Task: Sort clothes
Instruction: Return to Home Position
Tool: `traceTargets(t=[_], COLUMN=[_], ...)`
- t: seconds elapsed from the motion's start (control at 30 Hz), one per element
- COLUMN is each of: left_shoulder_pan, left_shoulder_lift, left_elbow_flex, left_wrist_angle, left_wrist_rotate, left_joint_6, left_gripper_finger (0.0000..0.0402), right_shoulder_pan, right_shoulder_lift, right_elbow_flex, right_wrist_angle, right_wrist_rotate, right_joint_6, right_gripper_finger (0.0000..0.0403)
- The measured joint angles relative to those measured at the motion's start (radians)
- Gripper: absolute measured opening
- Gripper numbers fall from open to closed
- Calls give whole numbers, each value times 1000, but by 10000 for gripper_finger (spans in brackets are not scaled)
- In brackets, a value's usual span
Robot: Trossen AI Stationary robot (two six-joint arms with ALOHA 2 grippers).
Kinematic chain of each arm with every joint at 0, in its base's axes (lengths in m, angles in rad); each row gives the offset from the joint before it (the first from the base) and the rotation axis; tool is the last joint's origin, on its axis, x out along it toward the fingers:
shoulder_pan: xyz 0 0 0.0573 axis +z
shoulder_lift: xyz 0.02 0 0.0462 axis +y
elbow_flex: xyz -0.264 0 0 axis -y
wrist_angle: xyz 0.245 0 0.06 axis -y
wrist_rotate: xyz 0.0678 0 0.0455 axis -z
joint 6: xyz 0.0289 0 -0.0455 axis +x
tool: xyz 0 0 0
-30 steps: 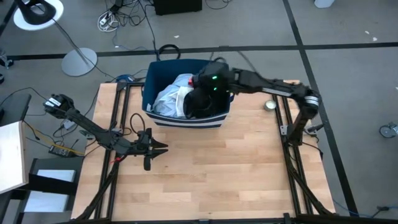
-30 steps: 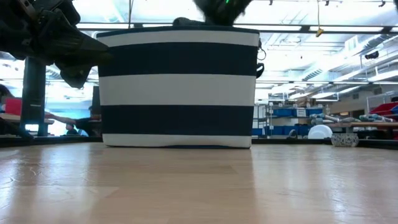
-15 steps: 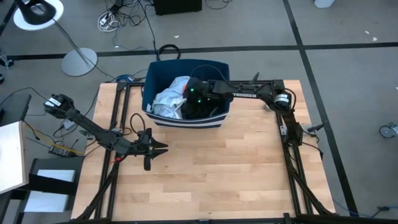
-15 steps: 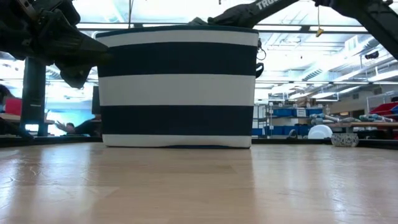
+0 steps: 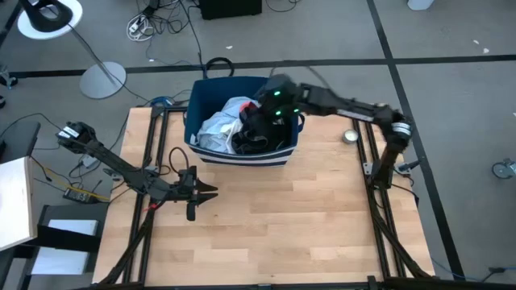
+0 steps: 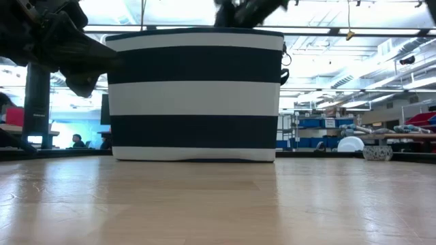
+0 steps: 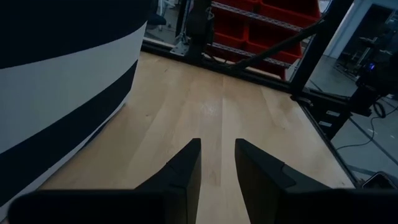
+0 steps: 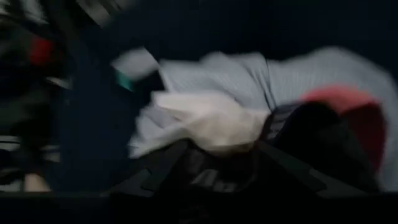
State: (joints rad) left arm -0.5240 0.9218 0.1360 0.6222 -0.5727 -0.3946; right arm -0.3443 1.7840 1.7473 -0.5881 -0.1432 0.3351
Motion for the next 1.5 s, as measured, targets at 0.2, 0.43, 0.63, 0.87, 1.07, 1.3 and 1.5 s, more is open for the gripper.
traceTargets(t=[0.2, 0.43, 0.63, 0.87, 1.07, 1.3, 1.5], left_shoulder_pan=[0, 0, 17, 107, 186, 285, 302], left_shoulder_lift=[0, 0, 0, 0, -20, -168, -364], left_elbow_flex=[0, 0, 0, -98, -129, -129, -129], left_wrist_angle=[-16, -14, -37, -5, 89, 2, -107], left_wrist_rotate=[0, -4, -7, 36, 176, 297, 325], left_joint_6=[0, 61, 132, 69, 114, 200, 288], left_gripper_finger=[103, 103, 103, 103, 103, 103, 103], right_shoulder_pan=[15, 101, 192, 360, 470, 532, 556], right_shoulder_lift=[-195, -364, -440, -507, -587, -749, -892], right_elbow_flex=[2, 3, 3, -91, -241, -543, -834], right_wrist_angle=[-87, -331, -641, -699, -571, -329, -81], right_wrist_rotate=[-15, -9, -3, 47, 113, 133, 135], right_joint_6=[-7, -75, 6, 65, 67, 127, 205], right_gripper_finger=[187, 187, 186, 187, 186, 187, 187])
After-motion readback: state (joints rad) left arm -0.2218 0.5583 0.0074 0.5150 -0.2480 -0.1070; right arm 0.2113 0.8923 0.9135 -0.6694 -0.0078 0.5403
